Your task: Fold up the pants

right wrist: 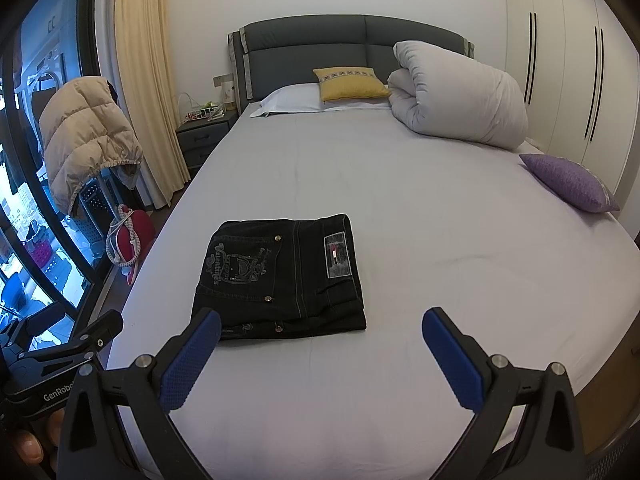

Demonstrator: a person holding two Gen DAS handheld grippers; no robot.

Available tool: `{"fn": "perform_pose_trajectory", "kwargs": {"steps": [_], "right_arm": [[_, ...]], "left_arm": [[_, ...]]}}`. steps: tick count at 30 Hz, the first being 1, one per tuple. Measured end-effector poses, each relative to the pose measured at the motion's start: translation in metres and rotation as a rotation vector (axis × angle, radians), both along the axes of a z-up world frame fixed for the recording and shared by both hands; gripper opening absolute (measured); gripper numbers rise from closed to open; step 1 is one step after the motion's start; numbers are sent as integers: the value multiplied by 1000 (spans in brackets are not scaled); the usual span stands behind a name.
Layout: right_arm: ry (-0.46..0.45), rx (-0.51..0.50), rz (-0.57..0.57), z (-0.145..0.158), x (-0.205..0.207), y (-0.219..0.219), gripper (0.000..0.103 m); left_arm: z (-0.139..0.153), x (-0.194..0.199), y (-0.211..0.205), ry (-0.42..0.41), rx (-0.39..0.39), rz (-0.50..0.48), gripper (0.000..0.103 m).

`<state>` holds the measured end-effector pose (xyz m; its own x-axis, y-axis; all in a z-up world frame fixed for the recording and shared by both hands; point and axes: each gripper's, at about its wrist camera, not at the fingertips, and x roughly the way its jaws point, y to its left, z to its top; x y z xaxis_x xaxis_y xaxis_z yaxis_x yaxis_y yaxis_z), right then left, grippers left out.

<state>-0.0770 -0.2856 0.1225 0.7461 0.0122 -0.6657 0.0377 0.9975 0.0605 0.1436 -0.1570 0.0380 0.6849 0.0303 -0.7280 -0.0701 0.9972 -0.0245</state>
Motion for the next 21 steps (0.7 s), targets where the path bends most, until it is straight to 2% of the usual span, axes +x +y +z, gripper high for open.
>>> {"fn": "perform_pose_trajectory", "kwargs": {"steps": [21], "right_arm": [[3,4,-1,-4,-1,-2,103]], "left_arm": [[-3,1,2,14,-5,-10,103]]}}
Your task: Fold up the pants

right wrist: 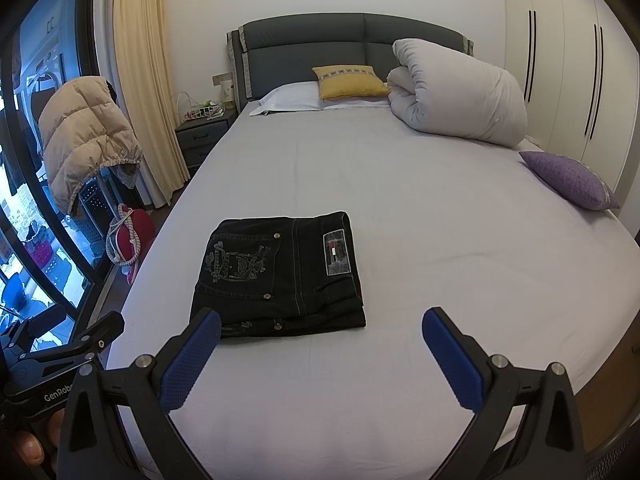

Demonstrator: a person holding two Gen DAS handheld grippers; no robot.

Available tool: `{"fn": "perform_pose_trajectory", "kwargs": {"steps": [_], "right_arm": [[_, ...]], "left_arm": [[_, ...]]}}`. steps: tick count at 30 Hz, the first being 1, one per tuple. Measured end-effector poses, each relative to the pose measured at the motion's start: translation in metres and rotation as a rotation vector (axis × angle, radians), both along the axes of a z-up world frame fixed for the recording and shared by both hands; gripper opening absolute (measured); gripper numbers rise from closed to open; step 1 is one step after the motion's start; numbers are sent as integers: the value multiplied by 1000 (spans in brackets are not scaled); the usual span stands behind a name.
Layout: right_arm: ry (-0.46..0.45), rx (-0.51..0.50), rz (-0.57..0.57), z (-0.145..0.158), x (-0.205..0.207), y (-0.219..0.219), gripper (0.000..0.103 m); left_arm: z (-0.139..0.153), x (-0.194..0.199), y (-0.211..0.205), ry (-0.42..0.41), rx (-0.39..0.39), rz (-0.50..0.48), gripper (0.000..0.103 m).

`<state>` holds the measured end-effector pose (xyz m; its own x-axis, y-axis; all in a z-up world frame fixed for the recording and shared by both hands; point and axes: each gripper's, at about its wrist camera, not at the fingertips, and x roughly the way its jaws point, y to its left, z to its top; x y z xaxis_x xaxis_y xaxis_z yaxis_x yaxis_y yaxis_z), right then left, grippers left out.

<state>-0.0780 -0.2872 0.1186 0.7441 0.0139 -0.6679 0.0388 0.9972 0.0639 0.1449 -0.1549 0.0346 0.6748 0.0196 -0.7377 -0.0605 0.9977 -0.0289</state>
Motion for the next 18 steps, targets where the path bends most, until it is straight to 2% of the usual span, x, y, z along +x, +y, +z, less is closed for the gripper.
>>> {"fn": "perform_pose_trajectory", "kwargs": {"steps": [13,18], "right_arm": [[14,4,1,-8,-7,0,103],[20,6,2,-9,-4,-1,103]], "left_arm": [[-3,3,4,7,-12,-6,103],[-4,3,0,-4,25,-21,103]]}}
